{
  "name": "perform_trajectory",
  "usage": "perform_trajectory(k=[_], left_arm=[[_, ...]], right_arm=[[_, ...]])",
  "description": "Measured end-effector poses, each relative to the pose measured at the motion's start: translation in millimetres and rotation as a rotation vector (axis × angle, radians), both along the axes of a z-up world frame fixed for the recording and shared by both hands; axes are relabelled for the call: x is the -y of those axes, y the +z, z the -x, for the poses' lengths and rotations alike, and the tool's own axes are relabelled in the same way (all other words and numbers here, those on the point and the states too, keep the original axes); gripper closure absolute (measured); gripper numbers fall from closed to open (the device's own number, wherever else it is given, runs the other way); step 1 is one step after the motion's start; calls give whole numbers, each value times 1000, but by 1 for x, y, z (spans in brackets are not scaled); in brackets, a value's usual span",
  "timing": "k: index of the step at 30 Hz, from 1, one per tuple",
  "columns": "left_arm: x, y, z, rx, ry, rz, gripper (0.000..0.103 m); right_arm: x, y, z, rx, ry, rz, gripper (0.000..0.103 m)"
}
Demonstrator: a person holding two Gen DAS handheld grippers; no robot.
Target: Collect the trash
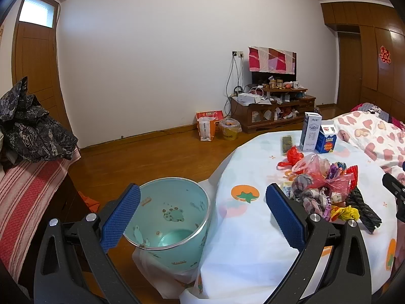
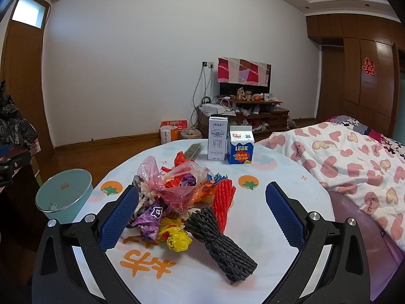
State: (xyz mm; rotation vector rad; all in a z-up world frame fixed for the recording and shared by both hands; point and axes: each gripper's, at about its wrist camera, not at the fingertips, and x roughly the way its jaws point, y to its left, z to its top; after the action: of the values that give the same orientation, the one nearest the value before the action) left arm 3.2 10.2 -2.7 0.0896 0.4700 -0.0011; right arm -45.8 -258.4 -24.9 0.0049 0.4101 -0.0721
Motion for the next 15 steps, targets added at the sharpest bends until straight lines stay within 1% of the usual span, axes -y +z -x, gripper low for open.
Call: perform_trajectory(k=[5,7,9,12,15], left_arm=[[0,-8,-6,-14,14,-13,6],[1,-18,-12,-31,23,-17,6],[6,-29,-16,-50,19,-29,6],[16,-49,-20,-66,12,-47,6],[28,-68,-25,-83,-2,-61,6]], right_arm=[[8,-4,-1,6,-15,10,5],[15,-8,-2,3,-27,10,5],[28,-18,-2,-7,-44,1,5],[46,-36,-1,-38,-71,5,5],[60,-55,0,-78,-78,-13,5]])
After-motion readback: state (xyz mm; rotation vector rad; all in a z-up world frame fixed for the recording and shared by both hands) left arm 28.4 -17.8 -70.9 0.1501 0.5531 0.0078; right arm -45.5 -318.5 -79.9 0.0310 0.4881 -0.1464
